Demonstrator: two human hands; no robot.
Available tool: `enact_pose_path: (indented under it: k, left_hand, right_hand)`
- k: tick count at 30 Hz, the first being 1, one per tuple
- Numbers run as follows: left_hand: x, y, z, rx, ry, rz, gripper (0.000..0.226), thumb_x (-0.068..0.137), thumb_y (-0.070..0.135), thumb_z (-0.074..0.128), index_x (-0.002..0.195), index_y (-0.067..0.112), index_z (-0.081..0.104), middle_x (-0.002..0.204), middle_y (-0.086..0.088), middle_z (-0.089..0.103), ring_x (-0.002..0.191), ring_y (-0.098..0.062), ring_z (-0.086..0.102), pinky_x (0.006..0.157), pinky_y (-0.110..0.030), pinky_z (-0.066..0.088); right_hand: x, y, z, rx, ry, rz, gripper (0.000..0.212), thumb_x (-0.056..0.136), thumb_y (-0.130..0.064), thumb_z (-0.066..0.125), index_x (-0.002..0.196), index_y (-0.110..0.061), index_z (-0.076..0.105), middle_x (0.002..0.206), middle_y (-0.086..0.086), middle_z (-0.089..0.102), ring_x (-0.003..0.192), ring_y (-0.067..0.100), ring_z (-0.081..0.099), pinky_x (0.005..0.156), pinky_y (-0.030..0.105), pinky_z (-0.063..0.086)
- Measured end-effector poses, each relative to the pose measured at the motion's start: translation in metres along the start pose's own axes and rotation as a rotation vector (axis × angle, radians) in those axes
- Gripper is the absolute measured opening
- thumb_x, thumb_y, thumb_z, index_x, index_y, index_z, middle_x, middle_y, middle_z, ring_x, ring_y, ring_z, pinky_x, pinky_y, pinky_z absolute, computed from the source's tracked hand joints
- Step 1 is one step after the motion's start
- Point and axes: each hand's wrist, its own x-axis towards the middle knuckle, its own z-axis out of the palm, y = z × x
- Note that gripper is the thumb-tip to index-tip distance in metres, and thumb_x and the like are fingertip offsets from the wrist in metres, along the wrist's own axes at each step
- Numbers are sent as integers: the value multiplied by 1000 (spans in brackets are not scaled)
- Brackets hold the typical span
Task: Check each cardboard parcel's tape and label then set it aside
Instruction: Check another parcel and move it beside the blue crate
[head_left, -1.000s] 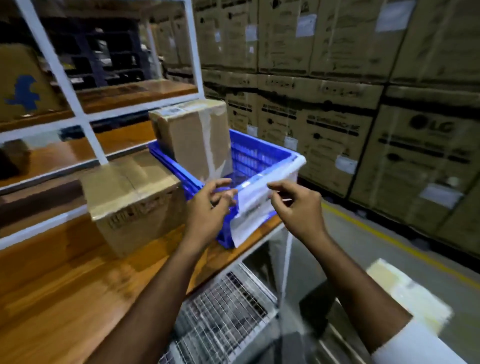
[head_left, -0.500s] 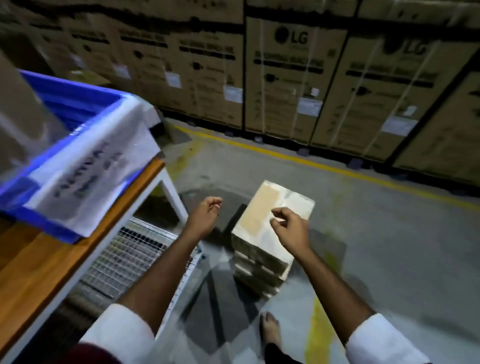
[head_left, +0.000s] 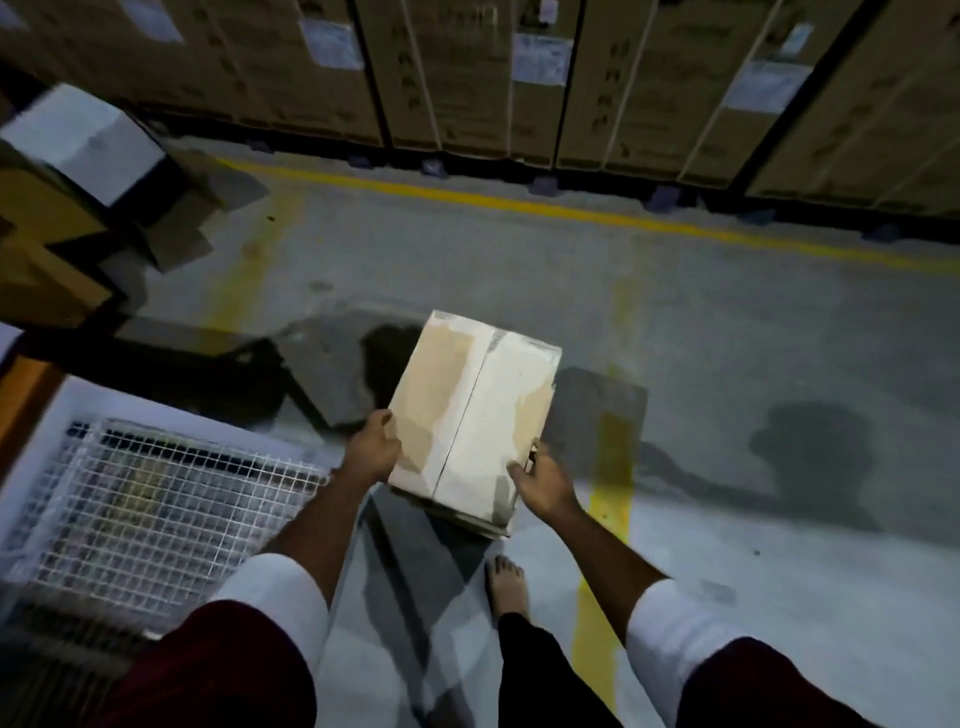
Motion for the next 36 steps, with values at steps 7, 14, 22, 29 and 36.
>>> enact_pose_path:
  k: [7,14,22,29,36]
  left_hand:
    - [-20,-28,5,-188,132,-105,62,82,26,59,142,15,47,136,-18,44,127,-39,40,109,-45,35]
    - [-152,-82,-27,-703,219,-41,27,90,-7,51,110,4,66,105,-16,70,101,-37,66,90,-45,53]
    - [-370,-162,-54,-1088,474,6,39,92,-7,50,127,9,56,119,-11,65,107,-28,63,94,-50,52]
    - [-541,-221,-82,-1139,839,144,34,92,4,61,120,22,62,109,6,69,98,-13,66,77,-29,53]
    - [-623,-272,-107,-1178,1106,184,35,93,7,61,120,29,61,117,5,67,102,-18,66,84,-42,56]
  right_hand:
    - [-4,-14,-6,111,68,-23,51,90,-29,69,124,-4,40,117,13,64,105,32,63,86,43,51]
    - [-78,-50,-15,89,-7,-214,40,89,-26,71,113,-11,42,111,6,60,99,25,61,76,30,45]
    - [-251,-81,16,-11,-96,-587,37,88,-22,72,113,-13,47,107,-1,61,96,20,60,75,28,41]
    - [-392,-119,39,-9,-228,-853,33,88,-24,73,115,-17,57,109,-3,68,97,14,66,83,37,53]
    - [-476,-178,82,11,-446,-1004,34,90,-22,70,120,-18,54,113,-2,68,100,16,67,85,42,56]
